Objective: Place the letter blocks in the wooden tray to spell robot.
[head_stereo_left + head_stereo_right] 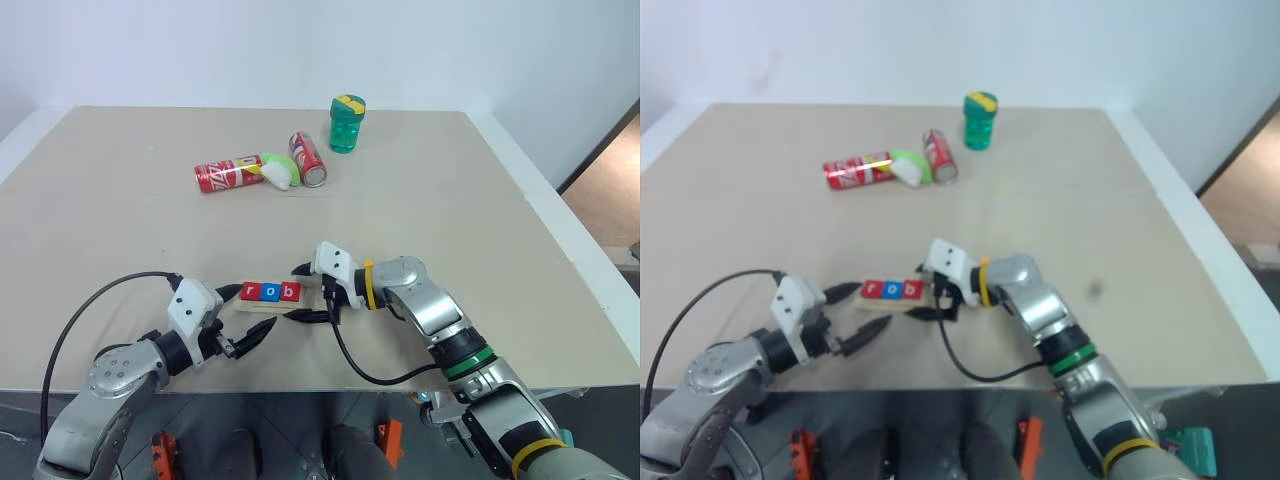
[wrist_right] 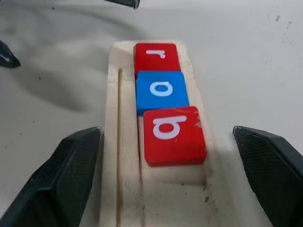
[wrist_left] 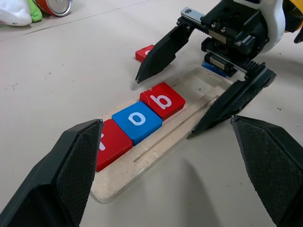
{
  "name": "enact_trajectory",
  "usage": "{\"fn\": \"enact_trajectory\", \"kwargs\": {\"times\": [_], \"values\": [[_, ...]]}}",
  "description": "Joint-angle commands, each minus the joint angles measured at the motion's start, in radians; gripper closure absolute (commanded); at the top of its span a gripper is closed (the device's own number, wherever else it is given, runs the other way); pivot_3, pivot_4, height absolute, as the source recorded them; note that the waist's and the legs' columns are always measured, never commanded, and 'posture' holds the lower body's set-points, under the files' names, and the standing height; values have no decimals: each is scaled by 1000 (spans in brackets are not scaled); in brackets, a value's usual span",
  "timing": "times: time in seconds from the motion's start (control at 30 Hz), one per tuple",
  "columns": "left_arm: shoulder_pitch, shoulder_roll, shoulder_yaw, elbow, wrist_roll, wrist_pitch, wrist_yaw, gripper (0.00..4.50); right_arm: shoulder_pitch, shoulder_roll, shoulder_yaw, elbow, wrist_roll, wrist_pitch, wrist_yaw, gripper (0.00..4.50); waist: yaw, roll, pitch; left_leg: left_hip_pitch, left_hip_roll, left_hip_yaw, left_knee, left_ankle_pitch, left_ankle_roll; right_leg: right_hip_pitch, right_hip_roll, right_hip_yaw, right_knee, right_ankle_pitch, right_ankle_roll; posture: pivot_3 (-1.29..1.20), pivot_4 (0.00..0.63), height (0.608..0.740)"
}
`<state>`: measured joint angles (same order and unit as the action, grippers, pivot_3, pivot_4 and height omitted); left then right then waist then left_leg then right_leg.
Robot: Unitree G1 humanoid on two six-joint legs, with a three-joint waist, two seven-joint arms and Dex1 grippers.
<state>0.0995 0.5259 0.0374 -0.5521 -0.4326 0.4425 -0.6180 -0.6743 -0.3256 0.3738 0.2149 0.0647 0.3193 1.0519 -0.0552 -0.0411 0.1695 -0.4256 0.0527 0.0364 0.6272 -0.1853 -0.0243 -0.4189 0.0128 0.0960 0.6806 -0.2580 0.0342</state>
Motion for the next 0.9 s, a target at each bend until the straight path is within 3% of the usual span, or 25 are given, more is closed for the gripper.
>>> {"fn": "enact_trajectory", "kwargs": {"times": [0.03,0.2,0.43,0.63,0.73,0.9], "values": [[-14,23,21,-25,-17,-20,-33,0,-36,5,-101,-102,85,79,-26,60,0,0,0,0,0,0,0,0,0,0,0,0,0,0,0,0,150,740],[-25,89,34,-27,-83,6,-132,0,-135,-13,-175,1,100,68,-57,60,0,0,0,0,0,0,0,0,0,0,0,0,0,0,0,0,150,740],[-68,127,23,-6,-95,12,-170,0,-211,-36,-131,256,13,-122,-24,60,0,0,0,0,0,1,0,0,0,0,0,0,0,0,-1,0,150,740],[-40,112,43,-14,-112,26,-150,0,-169,5,-182,144,81,-37,-44,60,-5,0,0,-2,0,2,-2,0,0,-3,0,2,0,2,-4,0,150,740],[-18,109,49,-20,-107,18,-133,0,-119,33,-188,44,100,5,-89,768,-5,0,0,-2,1,0,-3,0,0,-3,1,1,1,2,-5,0,150,740],[8,105,57,-19,-94,2,-109,0,-45,82,-178,-93,109,83,-178,2559,-4,0,0,-2,0,0,-2,0,0,-3,0,0,1,2,-4,0,150,740]]}}
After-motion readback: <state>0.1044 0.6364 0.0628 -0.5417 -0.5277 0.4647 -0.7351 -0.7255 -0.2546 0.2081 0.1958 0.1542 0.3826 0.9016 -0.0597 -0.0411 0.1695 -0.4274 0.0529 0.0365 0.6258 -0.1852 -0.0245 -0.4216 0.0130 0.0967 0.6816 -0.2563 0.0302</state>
